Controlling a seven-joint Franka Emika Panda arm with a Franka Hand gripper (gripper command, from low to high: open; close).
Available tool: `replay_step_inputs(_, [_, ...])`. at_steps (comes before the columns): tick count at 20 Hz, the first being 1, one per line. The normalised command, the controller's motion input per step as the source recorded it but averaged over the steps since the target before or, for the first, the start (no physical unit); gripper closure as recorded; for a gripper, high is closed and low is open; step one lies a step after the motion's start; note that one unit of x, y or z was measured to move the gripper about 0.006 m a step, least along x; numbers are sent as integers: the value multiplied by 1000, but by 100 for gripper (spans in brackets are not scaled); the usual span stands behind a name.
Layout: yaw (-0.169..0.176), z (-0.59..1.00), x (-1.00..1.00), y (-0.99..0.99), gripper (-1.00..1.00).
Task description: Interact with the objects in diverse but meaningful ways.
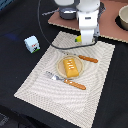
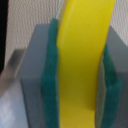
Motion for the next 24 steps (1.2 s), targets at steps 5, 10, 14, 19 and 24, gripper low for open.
replay_step_inputs(5, [-20, 405, -857, -103, 100])
replay_step_inputs(10, [-26, 145, -847, -171, 100])
replay_step_inputs(14, [-29, 17, -851, -179, 100])
replay_step_inputs(19, [-20, -53, -823, -202, 100])
replay_step_inputs(24, [-15, -202, -865, -94, 100])
